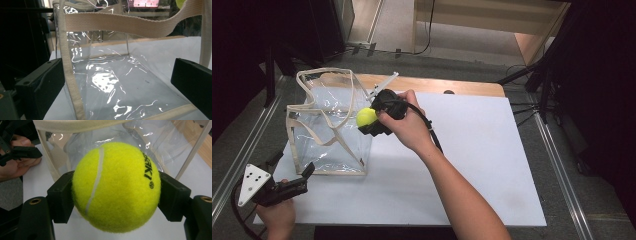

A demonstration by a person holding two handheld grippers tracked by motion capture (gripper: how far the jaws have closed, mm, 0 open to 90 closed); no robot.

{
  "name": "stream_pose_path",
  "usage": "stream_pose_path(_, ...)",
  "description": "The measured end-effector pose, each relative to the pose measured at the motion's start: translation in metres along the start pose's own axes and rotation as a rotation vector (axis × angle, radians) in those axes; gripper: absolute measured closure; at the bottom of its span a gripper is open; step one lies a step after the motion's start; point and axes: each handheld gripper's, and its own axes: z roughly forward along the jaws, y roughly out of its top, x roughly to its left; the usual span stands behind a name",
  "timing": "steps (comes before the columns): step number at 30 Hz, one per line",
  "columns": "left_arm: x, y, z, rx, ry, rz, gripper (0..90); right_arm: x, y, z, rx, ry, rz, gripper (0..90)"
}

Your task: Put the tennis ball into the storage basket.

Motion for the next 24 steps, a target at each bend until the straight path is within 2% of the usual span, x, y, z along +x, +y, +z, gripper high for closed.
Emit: stream_pose_path(24,0.001,0.000,0.000,-0.008,-0.002,-0.011,0.0,0.000,0.030,-0.018,-0.008,-0.010,-0.024,24.3)
